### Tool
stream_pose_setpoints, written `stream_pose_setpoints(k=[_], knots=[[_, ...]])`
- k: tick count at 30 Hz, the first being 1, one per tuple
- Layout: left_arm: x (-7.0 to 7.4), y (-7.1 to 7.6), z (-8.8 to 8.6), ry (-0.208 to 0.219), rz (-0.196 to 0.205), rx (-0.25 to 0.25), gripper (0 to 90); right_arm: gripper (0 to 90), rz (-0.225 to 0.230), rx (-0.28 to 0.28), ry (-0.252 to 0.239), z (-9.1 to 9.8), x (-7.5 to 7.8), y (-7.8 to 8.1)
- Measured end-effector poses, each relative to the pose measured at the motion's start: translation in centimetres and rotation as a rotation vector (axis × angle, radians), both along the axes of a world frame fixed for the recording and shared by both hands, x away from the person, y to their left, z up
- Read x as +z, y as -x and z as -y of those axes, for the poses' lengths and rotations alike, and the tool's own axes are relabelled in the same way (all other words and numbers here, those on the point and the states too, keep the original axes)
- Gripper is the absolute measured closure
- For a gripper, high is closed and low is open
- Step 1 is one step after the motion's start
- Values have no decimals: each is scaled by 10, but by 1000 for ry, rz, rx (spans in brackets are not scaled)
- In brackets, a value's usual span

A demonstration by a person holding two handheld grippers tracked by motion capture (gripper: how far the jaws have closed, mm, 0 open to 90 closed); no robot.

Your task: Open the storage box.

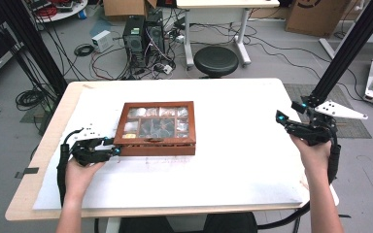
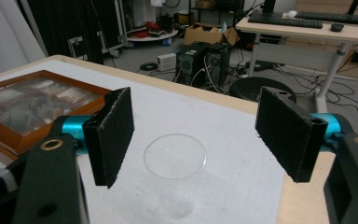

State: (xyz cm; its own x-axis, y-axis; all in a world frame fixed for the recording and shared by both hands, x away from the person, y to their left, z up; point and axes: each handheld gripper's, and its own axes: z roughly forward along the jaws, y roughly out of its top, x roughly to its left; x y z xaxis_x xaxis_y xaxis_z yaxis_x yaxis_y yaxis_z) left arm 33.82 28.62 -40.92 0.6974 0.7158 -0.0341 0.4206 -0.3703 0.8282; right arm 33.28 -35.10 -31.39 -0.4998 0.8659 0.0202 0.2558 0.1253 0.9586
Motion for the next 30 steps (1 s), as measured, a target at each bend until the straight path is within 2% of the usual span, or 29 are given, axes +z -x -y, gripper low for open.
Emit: stream_pose_setpoints(k=[1,2,4,6,8,12,13,15,17,21,25,30], knots=[[0,0,0,0,0,0,537,283,-1,2,-1,0,0,0],[3,1,0,28,17,18,540,283,-2,0,-1,0,0,0],[6,2,1,31,34,37,539,283,-5,-2,-2,0,0,0],[8,2,2,23,39,43,538,283,-4,-1,-3,0,0,0],[12,3,7,6,58,74,533,283,-1,-5,-4,1,0,0],[15,4,9,15,73,103,522,283,3,-4,-4,2,1,1],[16,4,10,19,75,123,522,283,6,-5,-5,2,1,1],[17,5,11,13,80,149,457,283,6,-5,-10,2,2,2],[18,5,12,15,77,156,459,283,11,-5,-7,3,2,2],[20,6,13,23,99,167,458,283,12,-6,-7,3,2,2],[25,5,13,19,132,176,449,283,10,-9,-8,2,2,2],[32,2,14,37,180,180,450,283,9,-10,-7,2,2,4]])
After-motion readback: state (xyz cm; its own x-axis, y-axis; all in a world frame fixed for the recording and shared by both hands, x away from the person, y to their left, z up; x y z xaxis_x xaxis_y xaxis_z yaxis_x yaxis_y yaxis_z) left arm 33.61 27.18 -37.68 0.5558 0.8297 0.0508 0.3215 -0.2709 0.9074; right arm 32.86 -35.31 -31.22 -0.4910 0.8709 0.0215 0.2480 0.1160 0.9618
